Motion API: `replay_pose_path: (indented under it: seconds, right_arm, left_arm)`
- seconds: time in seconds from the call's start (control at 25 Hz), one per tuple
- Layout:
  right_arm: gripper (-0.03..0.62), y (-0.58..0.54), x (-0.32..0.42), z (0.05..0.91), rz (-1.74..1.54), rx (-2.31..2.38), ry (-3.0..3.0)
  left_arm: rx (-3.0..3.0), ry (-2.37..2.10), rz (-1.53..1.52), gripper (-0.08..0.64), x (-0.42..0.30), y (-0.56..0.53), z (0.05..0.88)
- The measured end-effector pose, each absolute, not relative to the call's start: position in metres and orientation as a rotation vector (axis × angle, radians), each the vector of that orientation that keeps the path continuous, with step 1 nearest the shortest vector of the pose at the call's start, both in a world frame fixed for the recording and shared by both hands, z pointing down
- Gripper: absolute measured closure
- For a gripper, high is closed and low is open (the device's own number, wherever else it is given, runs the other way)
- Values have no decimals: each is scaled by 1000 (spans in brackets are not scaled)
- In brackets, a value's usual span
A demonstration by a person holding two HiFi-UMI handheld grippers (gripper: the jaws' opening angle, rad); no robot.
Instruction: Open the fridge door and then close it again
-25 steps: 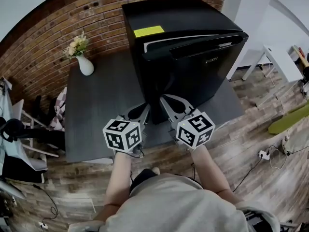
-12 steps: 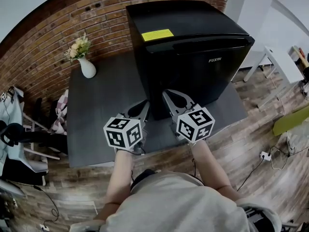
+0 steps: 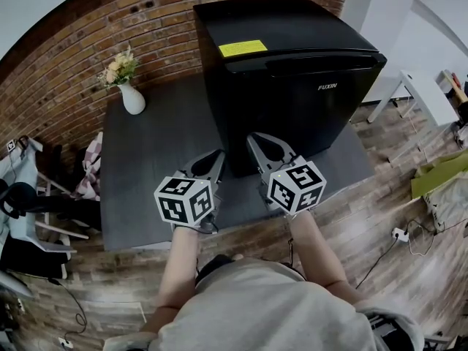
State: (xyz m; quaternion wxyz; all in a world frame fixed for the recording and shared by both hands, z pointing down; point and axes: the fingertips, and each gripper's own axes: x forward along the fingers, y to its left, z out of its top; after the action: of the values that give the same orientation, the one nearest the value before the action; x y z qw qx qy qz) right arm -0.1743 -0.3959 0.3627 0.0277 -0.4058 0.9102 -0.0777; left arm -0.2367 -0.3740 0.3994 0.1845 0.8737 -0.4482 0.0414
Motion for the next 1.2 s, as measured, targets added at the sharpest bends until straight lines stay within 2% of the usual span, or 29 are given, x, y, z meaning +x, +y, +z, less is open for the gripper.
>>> replay_pose_path:
  seconds: [0.48,1.2]
  right_arm:
    - [594,-343,-134,366,-250,-1262,2838]
    - [594,-228,-55,347,-156,-1100,2919]
  left_arm:
    - [2467,-1275,89,552,-210,-331,397]
    - [2493,-1354,127,552,-114,-231,385]
